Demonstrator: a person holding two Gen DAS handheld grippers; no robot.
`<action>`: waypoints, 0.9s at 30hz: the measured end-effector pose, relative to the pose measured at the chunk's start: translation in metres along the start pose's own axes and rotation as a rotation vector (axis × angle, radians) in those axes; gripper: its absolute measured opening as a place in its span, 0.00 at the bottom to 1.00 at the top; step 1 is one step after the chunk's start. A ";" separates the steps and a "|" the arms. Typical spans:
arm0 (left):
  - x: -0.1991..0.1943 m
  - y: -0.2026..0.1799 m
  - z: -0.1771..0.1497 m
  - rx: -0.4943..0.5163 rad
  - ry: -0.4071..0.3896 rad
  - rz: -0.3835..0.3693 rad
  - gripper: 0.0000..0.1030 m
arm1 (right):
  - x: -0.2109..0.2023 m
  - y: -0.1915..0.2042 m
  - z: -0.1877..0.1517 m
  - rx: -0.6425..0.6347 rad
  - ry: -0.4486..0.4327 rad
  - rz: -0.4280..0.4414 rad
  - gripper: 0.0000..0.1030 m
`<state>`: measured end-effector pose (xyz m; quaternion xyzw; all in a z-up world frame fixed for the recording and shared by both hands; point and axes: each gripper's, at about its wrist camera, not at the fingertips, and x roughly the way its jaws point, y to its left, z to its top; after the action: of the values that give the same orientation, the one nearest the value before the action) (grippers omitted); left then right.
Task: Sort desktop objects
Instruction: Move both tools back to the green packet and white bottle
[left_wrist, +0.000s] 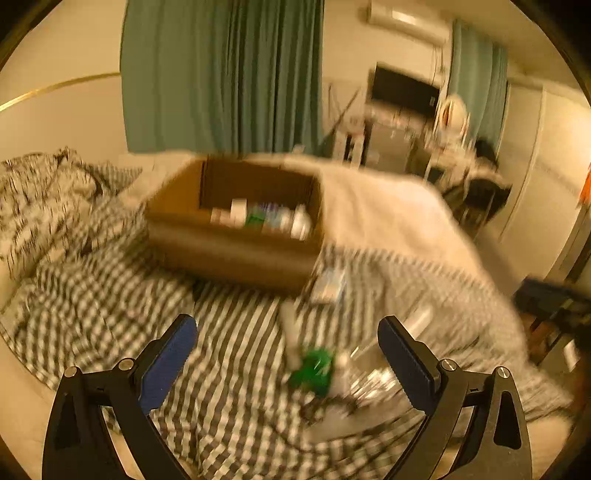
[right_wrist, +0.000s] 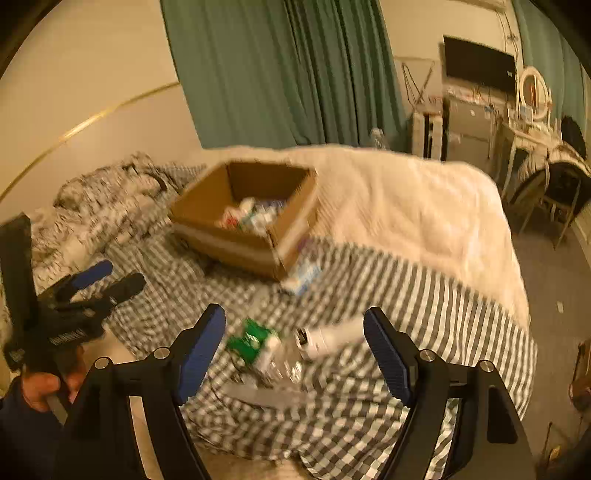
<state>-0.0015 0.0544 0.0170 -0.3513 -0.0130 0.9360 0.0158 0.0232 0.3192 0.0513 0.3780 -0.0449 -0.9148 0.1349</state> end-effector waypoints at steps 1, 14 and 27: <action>0.009 0.000 -0.009 0.003 0.018 0.011 0.98 | 0.009 -0.003 -0.007 0.002 0.011 -0.007 0.76; 0.123 0.016 -0.071 -0.110 0.181 -0.062 0.98 | 0.118 -0.027 -0.036 0.051 0.134 -0.132 0.77; 0.154 -0.019 -0.075 0.069 0.195 -0.075 0.60 | 0.196 -0.059 -0.028 0.190 0.284 -0.157 0.77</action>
<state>-0.0678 0.0807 -0.1398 -0.4393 0.0076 0.8960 0.0640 -0.1026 0.3217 -0.1129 0.5166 -0.0818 -0.8518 0.0316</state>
